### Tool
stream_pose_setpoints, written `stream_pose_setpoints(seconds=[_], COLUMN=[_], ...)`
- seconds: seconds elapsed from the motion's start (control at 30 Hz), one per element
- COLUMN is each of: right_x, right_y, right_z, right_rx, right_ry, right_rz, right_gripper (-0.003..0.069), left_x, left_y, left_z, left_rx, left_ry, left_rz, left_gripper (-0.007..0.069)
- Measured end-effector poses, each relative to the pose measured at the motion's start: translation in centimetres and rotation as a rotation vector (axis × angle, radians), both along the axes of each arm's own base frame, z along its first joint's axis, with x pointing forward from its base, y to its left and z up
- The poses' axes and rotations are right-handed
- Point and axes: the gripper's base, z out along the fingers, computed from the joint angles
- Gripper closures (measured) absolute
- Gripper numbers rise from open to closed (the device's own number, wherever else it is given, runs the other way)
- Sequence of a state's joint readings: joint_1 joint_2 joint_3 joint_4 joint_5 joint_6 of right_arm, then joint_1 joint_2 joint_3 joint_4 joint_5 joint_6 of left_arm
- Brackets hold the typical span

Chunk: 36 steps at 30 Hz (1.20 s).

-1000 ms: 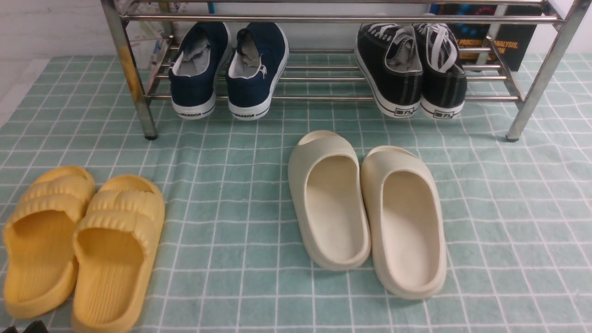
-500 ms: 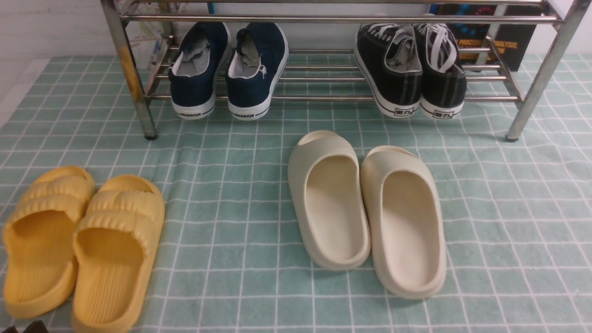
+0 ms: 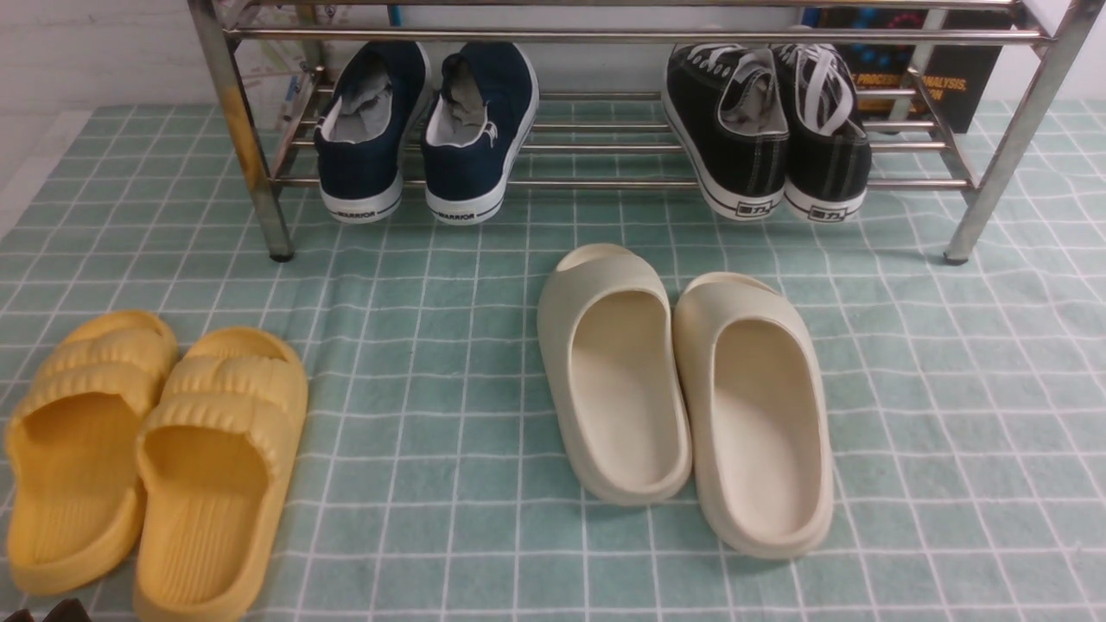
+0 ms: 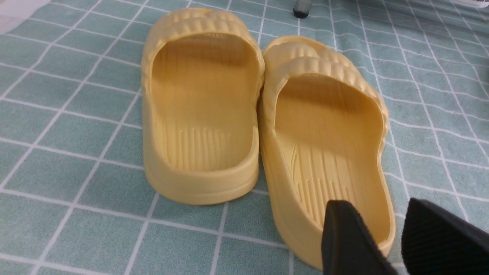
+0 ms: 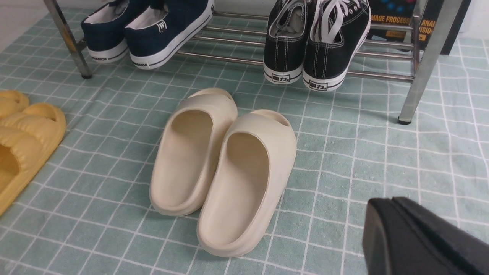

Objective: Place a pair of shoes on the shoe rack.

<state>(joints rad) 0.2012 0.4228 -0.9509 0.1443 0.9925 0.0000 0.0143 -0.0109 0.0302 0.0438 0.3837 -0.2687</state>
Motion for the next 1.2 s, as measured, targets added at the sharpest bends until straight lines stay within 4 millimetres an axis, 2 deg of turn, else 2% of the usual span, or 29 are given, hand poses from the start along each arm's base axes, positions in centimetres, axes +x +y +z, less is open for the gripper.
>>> stream_pose_setpoints(seconds=[0.47,0.53,0.77,0.8,0.83,0.87,0.93,0.97,1.0,1.03,1.1,1.13,1.2], right_x=[0.3,0.8,2.6,2.9,3.0,3.2,3.2,3.3,3.3,3.2,3.1,2.9,2.6], right_y=[-0.6,-0.7,-1.0,-1.1,-1.1,-1.3,-1.4,-1.6,-1.7,-1.8,-1.9,-2.0,-2.1], right_z=[0.2,-0.5,-6.3,-8.1,-8.4,-10.5,-11.4,-14.2,-14.8,-16.8,-17.9,-19.7,-20.8], right_rx=[-0.06,-0.065,-0.06,-0.072,-0.072,-0.075,-0.074,-0.049,-0.048,-0.02,-0.003,0.006,0.015], right_ry=[-0.068,-0.094,-0.338,-0.372,-0.379,-0.416,-0.439,-0.433,-0.422,-0.401,-0.392,-0.367,-0.328], right_rz=[-0.052,-0.063,-0.16,-0.187,-0.191,-0.225,-0.243,-0.285,-0.292,-0.321,-0.336,-0.357,-0.375], right_gripper=[0.0662,0.0662,0.0662,0.0662,0.0662,0.0662,0.0662,0.0662,0.0662,0.0662,0.0662,0.0662,0.0662], left_x=[0.0,0.0,0.0,0.0,0.0,0.0,0.0,0.0,0.0,0.0,0.0,0.0,0.0], left_y=[0.0,0.0,0.0,0.0,0.0,0.0,0.0,0.0,0.0,0.0,0.0,0.0,0.0], left_z=[0.0,0.0,0.0,0.0,0.0,0.0,0.0,0.0,0.0,0.0,0.0,0.0,0.0], left_rx=[0.0,0.0,0.0,0.0,0.0,0.0,0.0,0.0,0.0,0.0,0.0,0.0,0.0], left_ry=[0.0,0.0,0.0,0.0,0.0,0.0,0.0,0.0,0.0,0.0,0.0,0.0,0.0], left_rz=[0.0,0.0,0.0,0.0,0.0,0.0,0.0,0.0,0.0,0.0,0.0,0.0,0.0], left_gripper=[0.0386,0.0386,0.0386,0.0386,0.0386,0.0386,0.0386,0.0386,0.0386,0.0386,0.0386,0.0386,0.0386])
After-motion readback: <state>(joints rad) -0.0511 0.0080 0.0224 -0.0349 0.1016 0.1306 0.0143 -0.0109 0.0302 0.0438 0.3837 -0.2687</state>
